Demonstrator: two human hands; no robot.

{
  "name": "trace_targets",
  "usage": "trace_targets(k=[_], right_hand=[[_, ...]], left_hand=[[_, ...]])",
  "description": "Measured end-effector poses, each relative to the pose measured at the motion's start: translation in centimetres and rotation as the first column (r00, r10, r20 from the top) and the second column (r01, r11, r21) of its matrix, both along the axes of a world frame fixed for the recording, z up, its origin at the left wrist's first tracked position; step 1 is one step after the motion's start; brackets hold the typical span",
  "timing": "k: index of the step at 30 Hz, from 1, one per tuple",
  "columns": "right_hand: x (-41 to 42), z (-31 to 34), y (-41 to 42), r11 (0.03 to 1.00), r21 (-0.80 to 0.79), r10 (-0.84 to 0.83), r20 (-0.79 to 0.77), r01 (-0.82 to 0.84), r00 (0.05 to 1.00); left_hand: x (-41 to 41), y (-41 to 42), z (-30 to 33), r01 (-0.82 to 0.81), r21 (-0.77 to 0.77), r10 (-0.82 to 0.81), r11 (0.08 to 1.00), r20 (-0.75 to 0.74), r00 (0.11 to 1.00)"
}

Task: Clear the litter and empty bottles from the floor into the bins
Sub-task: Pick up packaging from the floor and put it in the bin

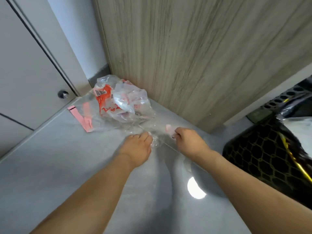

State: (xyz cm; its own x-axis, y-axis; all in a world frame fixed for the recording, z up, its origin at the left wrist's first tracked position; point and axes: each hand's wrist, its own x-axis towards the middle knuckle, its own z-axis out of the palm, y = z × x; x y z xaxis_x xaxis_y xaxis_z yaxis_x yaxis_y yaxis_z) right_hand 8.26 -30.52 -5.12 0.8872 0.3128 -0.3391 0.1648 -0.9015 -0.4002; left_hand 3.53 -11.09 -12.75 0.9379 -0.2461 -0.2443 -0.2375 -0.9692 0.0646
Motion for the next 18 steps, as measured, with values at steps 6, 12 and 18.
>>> trace_targets(k=[6, 12, 18], right_hand=[[-3.2, 11.0, -3.9, 0.997, -0.067, 0.03, 0.013, -0.029, 0.999], [-4.2, 22.5, -9.9, 0.99, -0.127, 0.062, 0.074, -0.053, 0.995], [-4.1, 27.8, -18.1, 0.968, -0.064, -0.227, 0.192, 0.243, 0.955]], left_hand=[[-1.3, -3.0, 7.4, -0.252, -0.212, 0.138, 0.944, -0.44, 0.887], [-1.2, -7.9, 16.6, -0.387, -0.625, 0.099, 0.678, -0.444, 0.891], [-1.4, -14.8, 27.5, -0.371, -0.863, 0.057, 0.342, -0.375, 0.925]])
